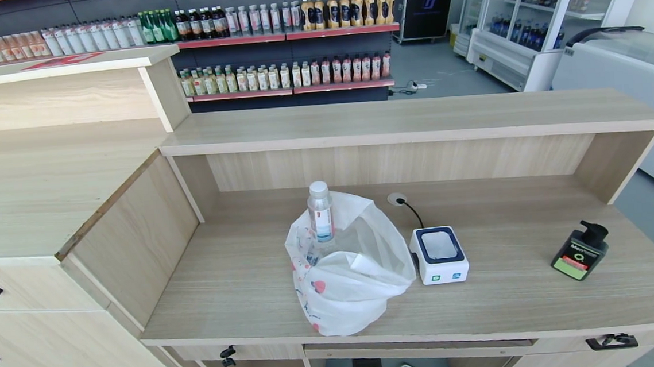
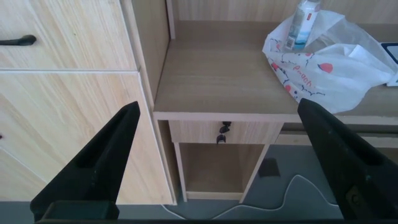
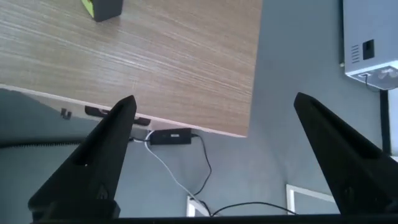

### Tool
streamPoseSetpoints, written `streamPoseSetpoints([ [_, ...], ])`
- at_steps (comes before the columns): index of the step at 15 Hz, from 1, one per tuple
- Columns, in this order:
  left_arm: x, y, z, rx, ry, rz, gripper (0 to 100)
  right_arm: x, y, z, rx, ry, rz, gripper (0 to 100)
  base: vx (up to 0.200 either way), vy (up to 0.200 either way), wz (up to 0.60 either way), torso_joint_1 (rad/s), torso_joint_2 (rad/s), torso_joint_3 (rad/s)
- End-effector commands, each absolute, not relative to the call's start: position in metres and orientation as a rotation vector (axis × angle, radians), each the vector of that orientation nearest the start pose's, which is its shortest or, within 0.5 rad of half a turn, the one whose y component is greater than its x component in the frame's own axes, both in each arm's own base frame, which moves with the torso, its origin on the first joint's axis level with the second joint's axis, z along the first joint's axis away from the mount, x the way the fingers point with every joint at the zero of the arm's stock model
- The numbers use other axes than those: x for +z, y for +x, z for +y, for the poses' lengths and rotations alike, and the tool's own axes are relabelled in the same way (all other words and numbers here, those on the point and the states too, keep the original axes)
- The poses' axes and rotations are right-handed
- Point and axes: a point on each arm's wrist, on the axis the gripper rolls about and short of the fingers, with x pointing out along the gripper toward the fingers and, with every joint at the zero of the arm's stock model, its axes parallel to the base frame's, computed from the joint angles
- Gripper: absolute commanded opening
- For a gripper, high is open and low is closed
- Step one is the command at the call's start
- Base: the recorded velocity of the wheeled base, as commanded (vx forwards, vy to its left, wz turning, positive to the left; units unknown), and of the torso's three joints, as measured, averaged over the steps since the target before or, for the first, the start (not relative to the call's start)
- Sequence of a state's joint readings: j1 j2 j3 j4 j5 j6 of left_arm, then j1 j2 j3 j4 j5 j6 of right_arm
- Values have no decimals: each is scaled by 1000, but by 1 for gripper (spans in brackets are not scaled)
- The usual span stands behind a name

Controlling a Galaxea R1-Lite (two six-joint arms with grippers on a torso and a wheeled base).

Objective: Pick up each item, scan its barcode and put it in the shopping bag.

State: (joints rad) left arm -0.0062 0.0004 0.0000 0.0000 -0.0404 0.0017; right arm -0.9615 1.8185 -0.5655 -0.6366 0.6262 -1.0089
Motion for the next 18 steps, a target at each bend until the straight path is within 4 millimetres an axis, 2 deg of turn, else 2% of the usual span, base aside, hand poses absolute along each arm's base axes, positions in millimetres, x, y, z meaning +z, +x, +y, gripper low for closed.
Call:
streamPoseSetpoints([
  [1,76,-23,-1,-46,2,1,100,64,188,-245,-47,-504,569,100,0,0,0,0,0,0],
  [6,76,-23,-1,-48,2,1,100,60,218,-225,43,-414,534,100,0,0,0,0,0,0],
  [12,76,-23,-1,-48,2,1,100,55,255,-220,121,-444,500,100,0,0,0,0,0,0],
  [14,76,-23,-1,-48,2,1,100,50,267,-219,144,-446,496,100,0,0,0,0,0,0],
  [18,76,-23,-1,-46,2,1,100,37,286,-201,223,-426,505,100,0,0,0,0,0,0],
])
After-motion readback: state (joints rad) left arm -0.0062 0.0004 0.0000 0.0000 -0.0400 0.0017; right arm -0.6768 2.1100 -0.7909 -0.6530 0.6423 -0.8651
